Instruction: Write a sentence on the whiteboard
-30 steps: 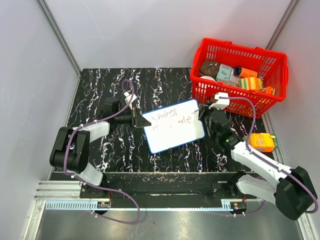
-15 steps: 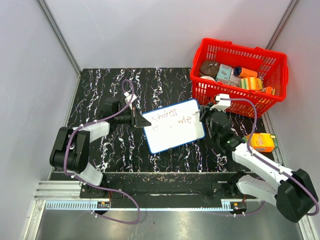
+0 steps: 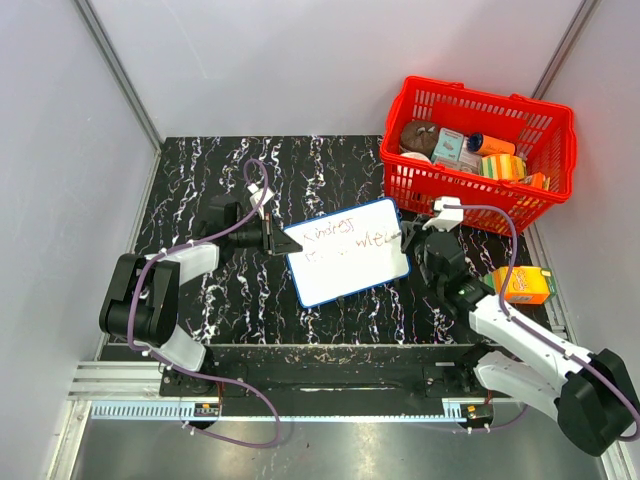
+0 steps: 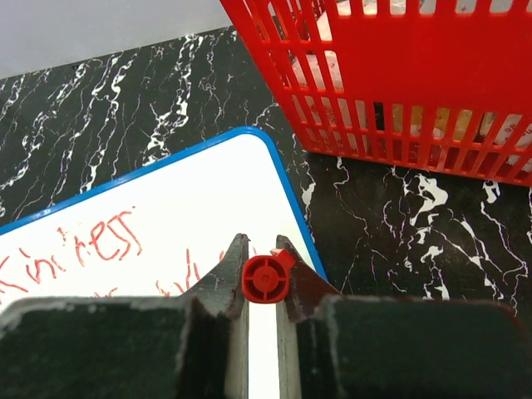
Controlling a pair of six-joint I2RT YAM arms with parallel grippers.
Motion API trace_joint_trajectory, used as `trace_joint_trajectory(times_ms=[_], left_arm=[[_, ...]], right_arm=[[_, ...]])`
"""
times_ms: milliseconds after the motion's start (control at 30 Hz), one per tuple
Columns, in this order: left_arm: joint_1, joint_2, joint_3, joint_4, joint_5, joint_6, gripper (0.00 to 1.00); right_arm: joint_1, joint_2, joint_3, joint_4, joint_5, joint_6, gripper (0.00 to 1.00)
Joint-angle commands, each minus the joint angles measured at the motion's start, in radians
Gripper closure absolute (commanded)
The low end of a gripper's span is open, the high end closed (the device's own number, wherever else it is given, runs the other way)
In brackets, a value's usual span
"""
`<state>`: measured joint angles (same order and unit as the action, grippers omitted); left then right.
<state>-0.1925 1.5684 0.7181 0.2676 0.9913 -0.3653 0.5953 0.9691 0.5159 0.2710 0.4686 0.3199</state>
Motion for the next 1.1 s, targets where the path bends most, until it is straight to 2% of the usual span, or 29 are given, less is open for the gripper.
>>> trace_joint_trajectory(times_ms=[0, 1067], left_arm=[[0.007, 0.036, 0.003, -0.019, -0.283, 0.180, 1.00], [0.005, 0.035, 0.003, -0.018, -0.283, 0.180, 1.00]], right_arm=[[-0.006, -0.018, -0.017, -0.027, -0.015, 0.019, 1.00], [-0.008, 0.079, 0.098, 0.066, 0.087, -0.056, 1.00]])
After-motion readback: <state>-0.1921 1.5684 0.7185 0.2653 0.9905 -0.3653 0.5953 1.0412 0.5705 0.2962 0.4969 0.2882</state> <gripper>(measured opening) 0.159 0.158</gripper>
